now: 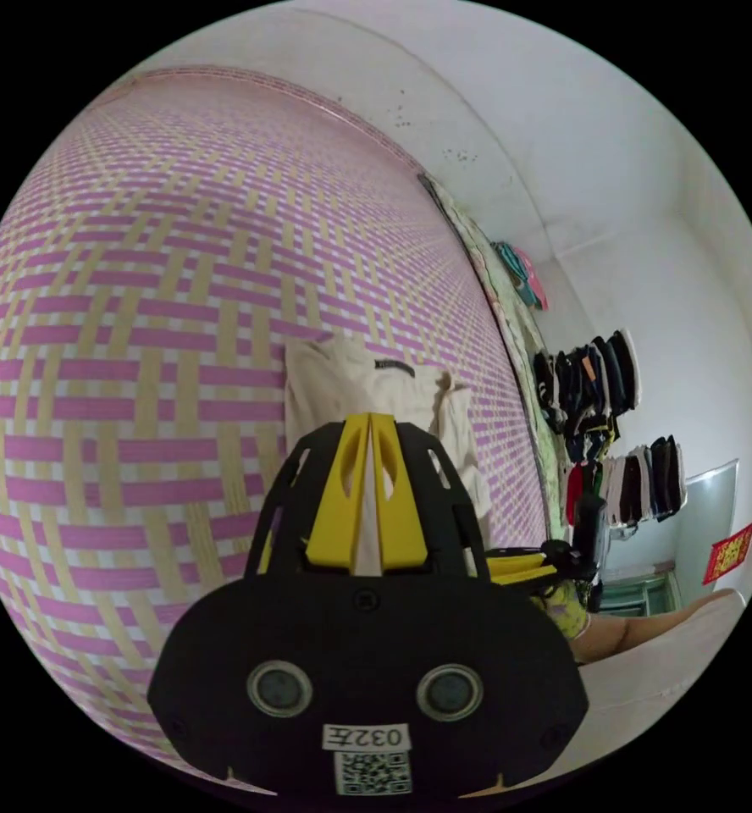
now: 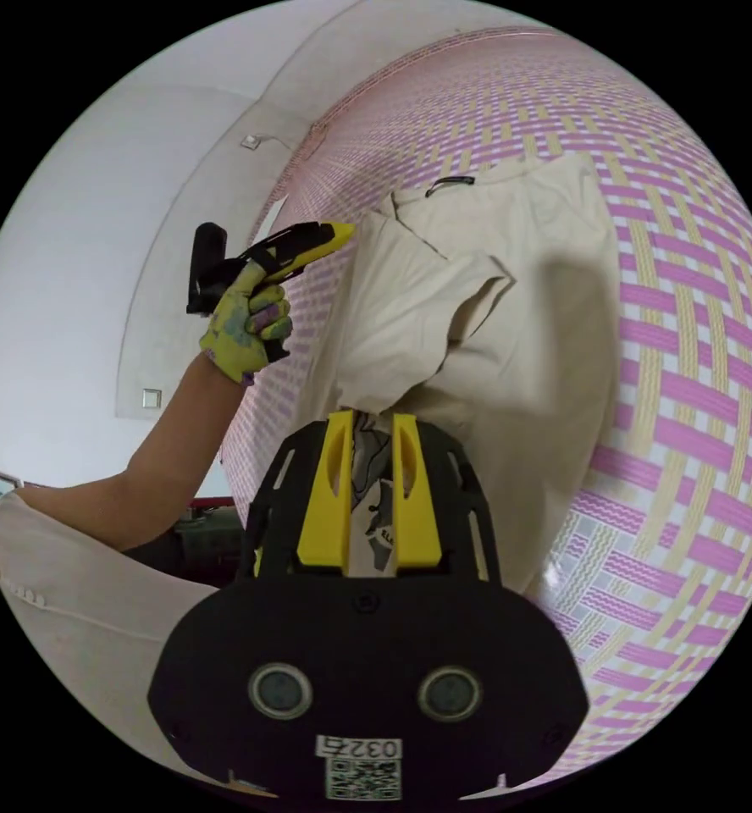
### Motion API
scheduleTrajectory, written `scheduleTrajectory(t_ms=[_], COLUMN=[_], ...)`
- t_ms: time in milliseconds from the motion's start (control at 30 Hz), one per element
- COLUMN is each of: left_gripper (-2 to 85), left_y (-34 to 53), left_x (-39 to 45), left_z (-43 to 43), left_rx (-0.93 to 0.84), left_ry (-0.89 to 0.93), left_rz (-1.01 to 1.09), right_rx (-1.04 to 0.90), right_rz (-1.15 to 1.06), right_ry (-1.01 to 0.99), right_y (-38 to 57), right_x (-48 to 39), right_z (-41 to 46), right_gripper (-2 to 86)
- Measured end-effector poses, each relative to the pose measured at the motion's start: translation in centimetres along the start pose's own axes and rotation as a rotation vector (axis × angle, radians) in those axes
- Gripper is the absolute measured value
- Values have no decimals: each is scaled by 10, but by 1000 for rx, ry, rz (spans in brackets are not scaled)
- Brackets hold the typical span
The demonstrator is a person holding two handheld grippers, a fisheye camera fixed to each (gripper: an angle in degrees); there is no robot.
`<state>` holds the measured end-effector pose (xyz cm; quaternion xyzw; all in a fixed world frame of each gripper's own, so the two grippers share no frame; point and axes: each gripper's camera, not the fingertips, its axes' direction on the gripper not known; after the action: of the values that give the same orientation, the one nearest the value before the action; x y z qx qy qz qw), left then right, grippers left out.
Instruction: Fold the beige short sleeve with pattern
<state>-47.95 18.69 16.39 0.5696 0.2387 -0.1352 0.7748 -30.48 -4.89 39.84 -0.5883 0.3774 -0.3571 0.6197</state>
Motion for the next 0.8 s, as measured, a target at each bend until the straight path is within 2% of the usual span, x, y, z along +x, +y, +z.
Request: scheduleTrajectory(t_ms=[100, 333, 400, 467, 567, 800], left_gripper=[-9, -9, -9, -9, -9, -9], left_y=[12, 13, 15, 24, 36, 37], left_x=[6, 4, 10, 22, 31, 36], left_z=[23, 26, 21, 10, 7, 22], left_rx=[-104, -126, -129, -101, -109, -165], left_ry=[-17, -37, -63, -42, 0, -33], left_rz=[1, -4, 4, 20, 16, 17], right_rx=[-17, -36, -25, 49, 49, 80], right_rz=[-24, -96, -42, 33, 23, 44], right_ry=[5, 48, 26, -56, -54, -68], right_y=[-3, 16, 22, 22, 13, 6], right_x=[-5, -25, -10, 8, 4, -1], right_z=[8, -9, -8, -16, -11, 0], right_gripper=[3, -2, 10, 99, 106, 3])
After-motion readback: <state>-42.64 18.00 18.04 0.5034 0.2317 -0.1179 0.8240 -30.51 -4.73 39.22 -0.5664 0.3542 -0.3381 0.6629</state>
